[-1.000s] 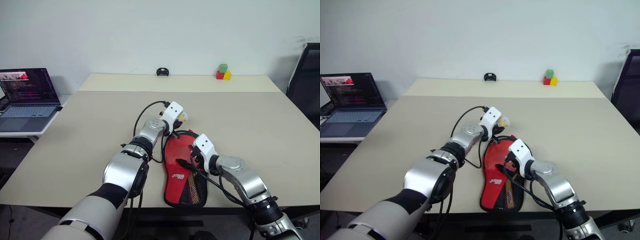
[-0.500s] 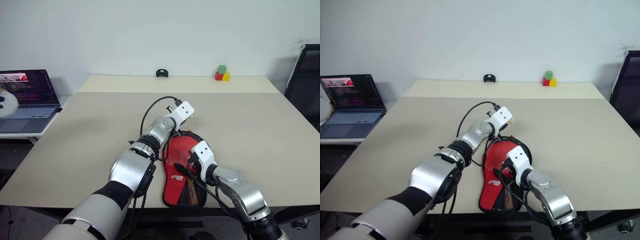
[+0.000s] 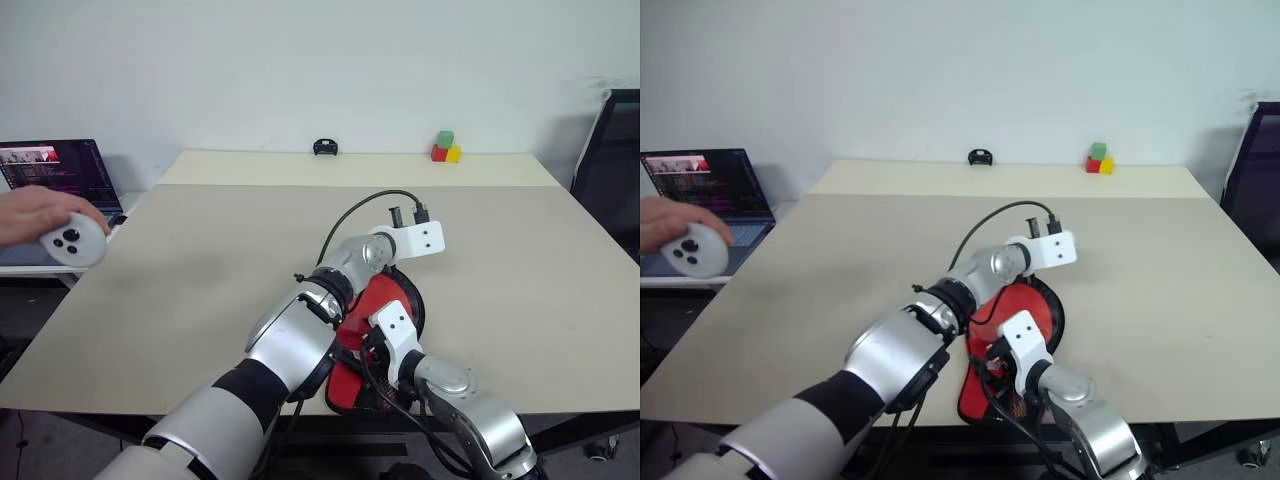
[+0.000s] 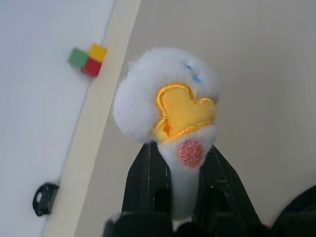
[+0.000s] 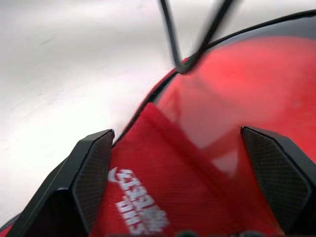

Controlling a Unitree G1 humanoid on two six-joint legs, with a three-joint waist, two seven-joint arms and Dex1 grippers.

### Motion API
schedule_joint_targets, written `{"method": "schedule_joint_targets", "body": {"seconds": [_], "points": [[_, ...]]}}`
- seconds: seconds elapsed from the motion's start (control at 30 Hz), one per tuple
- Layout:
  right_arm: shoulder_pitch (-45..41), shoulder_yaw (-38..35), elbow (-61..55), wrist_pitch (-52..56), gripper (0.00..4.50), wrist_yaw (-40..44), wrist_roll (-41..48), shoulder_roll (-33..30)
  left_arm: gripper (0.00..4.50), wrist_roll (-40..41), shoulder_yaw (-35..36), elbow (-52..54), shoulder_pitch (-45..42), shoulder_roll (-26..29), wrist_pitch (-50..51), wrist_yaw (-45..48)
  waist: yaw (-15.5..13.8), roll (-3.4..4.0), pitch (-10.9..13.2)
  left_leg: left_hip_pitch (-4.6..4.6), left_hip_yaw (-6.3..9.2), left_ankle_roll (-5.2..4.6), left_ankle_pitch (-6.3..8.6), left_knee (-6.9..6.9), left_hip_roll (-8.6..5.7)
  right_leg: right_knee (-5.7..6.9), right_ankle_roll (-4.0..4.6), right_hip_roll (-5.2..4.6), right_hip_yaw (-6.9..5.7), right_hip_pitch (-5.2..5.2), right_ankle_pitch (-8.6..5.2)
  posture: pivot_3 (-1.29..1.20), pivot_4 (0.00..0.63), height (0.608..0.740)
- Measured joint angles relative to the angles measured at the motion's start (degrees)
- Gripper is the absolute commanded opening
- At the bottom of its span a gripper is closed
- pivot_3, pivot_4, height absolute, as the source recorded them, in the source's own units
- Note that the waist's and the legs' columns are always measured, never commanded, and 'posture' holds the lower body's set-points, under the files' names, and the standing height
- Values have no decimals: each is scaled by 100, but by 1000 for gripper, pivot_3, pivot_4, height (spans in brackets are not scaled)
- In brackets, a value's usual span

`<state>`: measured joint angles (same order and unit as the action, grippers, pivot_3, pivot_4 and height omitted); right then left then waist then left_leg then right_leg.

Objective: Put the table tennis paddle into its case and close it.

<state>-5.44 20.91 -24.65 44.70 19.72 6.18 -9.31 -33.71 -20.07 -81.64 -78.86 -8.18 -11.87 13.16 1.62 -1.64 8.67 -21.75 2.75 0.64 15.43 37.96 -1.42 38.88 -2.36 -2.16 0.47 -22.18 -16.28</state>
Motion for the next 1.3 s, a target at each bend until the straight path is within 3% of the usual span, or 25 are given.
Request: {"method": "schedule_joint_targets", "body": {"seconds": [0.27, 0.6, 0.9, 1.17, 1.3], "points": [[-14, 19, -9, 75, 4500, -54, 2, 52, 179, -42, -204, 16, 169, -56, -299, 758, 3, 0, -7, 3, -1, 0, 0, -1, 0, -2, -1, 0, -1, 3, -1, 0, 150, 740], [-211, 48, 107, 176, 4500, 66, 18, 22, 3549, -25, -216, 31, 499, 26, -330, 1382, 28, -1, -8, 12, -2, -1, 0, -1, 5, 1, -1, 3, 1, 7, -1, 0, 150, 740], [-553, 30, 403, 177, 4500, 407, 90, -175, 3549, 440, 253, 43, 410, 240, -572, 1563, 37, -2, -8, 35, -2, 0, 0, -2, 11, 3, -1, 7, 3, 24, -1, 0, 150, 740], [-674, -125, 517, 151, 4500, 737, 234, -403, 3549, 1193, 1140, 184, 352, 1362, -682, 1545, 25, -10, 0, 77, 3, 1, 1, -11, 11, -13, -3, 4, -7, 76, -2, 0, 150, 740], [-731, -227, 541, 153, 4500, 922, 371, -577, 3549, 1919, 1730, 509, 488, 1824, -899, 2303, 15, -12, 2, 77, 4, 2, 1, -11, 9, -20, -2, -1, -11, 79, -1, 0, 150, 740]]}}
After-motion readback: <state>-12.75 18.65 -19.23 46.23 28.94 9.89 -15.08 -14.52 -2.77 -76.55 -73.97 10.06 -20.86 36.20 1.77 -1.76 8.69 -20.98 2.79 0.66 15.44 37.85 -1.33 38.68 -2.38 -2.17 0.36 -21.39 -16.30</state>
